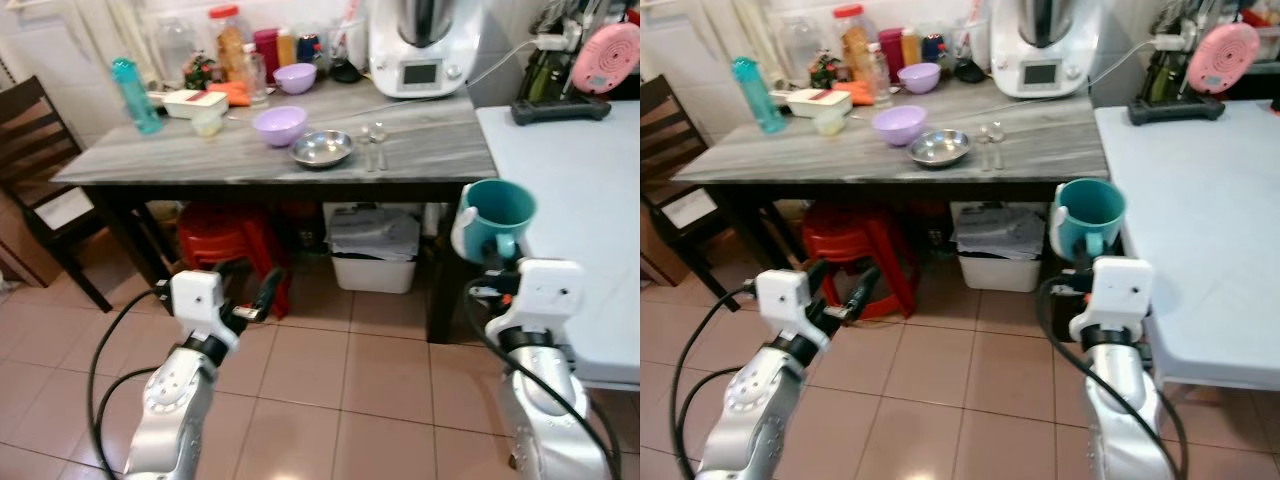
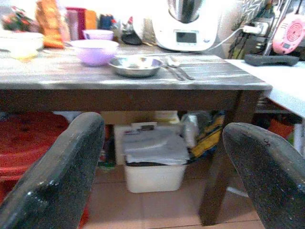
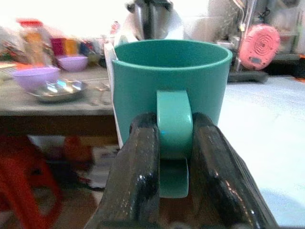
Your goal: Setting the table
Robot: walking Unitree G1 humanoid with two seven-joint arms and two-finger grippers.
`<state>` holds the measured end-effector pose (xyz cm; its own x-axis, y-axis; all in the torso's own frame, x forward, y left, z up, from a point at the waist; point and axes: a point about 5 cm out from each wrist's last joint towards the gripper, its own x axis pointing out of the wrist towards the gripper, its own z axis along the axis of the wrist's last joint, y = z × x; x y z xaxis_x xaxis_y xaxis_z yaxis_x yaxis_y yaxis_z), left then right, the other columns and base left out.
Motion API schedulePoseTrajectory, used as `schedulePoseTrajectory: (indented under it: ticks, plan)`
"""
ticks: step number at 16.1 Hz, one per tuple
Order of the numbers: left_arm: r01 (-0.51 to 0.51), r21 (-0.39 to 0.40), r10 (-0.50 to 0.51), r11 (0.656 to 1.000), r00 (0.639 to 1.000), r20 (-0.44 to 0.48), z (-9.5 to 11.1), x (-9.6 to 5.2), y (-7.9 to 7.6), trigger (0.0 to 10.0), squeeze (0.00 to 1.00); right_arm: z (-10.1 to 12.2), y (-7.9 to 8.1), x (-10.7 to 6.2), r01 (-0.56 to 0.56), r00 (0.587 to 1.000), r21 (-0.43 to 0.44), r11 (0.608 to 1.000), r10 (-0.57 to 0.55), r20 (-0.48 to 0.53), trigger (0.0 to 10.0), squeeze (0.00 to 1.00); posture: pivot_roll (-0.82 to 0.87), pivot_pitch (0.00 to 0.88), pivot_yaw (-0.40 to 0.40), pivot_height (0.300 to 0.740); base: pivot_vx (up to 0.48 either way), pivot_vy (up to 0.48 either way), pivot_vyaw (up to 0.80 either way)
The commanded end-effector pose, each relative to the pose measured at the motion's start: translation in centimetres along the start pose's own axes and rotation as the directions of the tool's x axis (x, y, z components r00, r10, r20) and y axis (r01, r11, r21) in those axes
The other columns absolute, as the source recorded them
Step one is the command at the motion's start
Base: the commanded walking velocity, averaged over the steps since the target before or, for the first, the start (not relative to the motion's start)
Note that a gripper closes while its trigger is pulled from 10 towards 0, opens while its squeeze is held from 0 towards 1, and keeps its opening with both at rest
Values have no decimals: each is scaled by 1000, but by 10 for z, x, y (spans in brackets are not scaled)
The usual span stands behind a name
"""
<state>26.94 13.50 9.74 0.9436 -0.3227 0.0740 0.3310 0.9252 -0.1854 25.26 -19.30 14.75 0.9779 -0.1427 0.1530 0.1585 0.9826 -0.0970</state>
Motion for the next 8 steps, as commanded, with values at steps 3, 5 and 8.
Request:
schedulePoseTrajectory:
  ticks: [3,5,8]
  plan:
    - [15,17,-15,1000,999,31,14,2,5,10000,0,8,6,2,-9,999,15,1000,8,36,10000,0,-88,0,124,740,480,0,0]
    - [19,13,-19,1000,999,30,14,3,4,10000,0,9,7,2,-11,999,15,1000,10,38,10000,0,-91,0,124,740,480,0,303]
    - [23,10,-24,1000,999,28,14,3,2,10000,0,9,6,2,-9,999,17,1000,8,40,10000,0,-90,0,124,740,480,0,387]
